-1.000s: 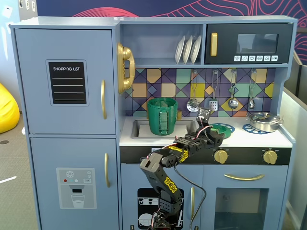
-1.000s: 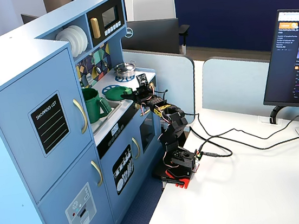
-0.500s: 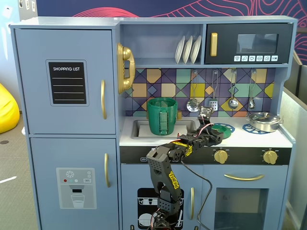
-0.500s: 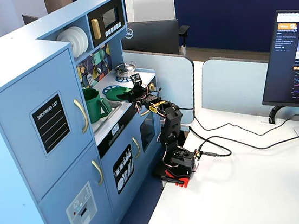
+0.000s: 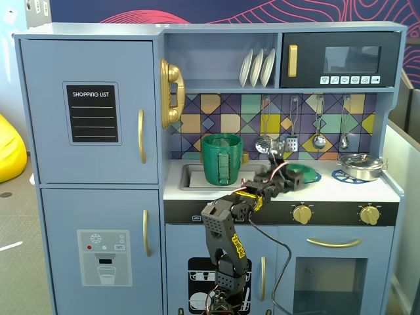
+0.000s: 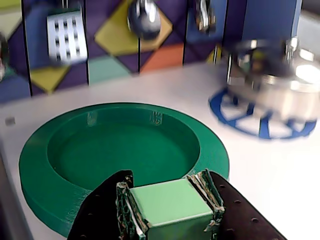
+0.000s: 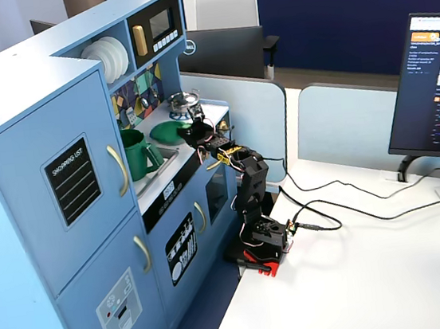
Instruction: Pick up the lid from the counter and put it on the green recipient
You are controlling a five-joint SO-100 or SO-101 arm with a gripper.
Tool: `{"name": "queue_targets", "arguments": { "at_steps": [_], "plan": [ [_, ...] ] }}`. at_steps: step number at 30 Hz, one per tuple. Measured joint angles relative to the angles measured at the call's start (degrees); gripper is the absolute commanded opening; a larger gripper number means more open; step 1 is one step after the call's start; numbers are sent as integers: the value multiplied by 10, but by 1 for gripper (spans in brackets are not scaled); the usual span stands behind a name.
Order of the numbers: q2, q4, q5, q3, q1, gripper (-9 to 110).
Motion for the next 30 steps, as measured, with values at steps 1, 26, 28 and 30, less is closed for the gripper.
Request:
{"name": "queue_targets", "arguments": {
  "at_steps": [1, 26, 28, 30],
  "plan": [
    [0, 17, 1, -22, 0, 0],
    [44, 381, 18, -372, -248, 0],
    [44, 381, 9, -372, -258, 0],
    [44, 381, 3, -372, -265, 0]
  ]
}}
